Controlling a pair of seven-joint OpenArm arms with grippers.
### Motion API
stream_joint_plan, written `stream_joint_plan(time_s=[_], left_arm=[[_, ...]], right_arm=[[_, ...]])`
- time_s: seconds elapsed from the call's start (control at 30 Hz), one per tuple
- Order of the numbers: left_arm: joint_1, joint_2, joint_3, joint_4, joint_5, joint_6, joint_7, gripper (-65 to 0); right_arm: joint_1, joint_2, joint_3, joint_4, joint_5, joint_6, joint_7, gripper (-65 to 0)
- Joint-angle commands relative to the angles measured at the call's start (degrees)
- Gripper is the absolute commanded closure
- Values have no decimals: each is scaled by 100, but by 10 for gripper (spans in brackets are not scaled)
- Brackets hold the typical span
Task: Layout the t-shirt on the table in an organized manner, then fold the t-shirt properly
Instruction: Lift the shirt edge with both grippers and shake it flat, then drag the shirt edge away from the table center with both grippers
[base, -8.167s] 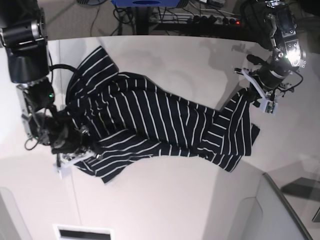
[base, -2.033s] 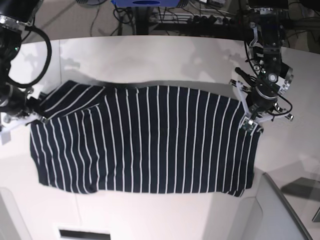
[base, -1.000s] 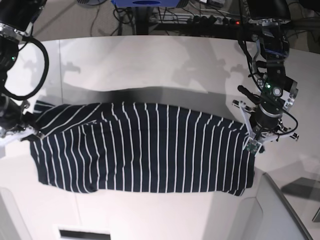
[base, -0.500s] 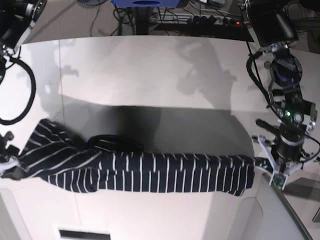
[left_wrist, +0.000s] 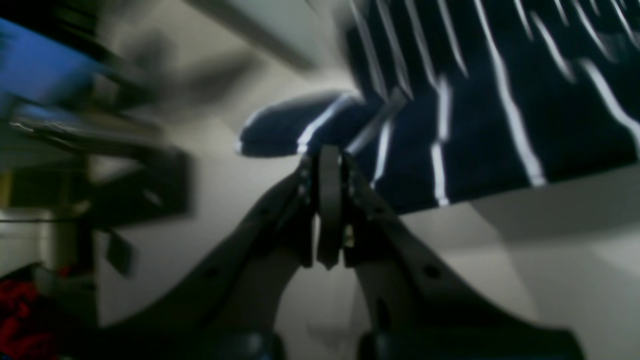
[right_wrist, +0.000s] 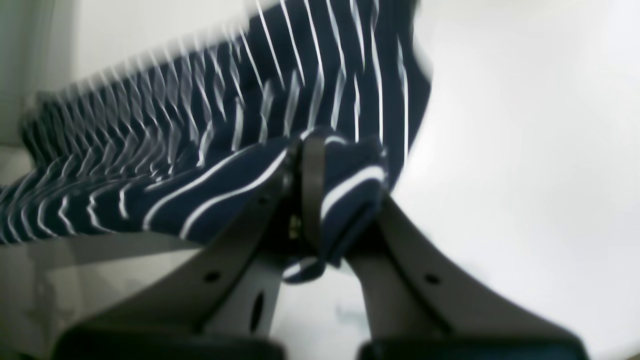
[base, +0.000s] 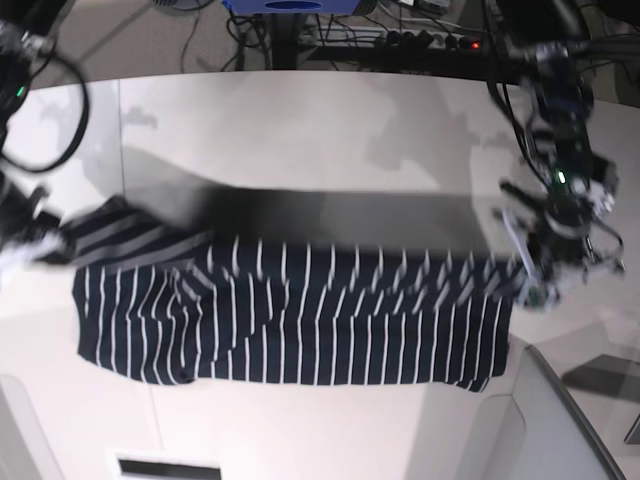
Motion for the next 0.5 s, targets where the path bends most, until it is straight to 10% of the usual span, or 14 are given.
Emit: stream_joint_plan(time_s=[0.0,0.47], left_arm=[[33,-75,-19,80,17,79,-126,0],[877,-66,-11,-835,52,97,-144,0]], right_arm=[[-127,-11,26,47,74,45,67,0],[-839,-416,79,-1632,101,62,76,0]])
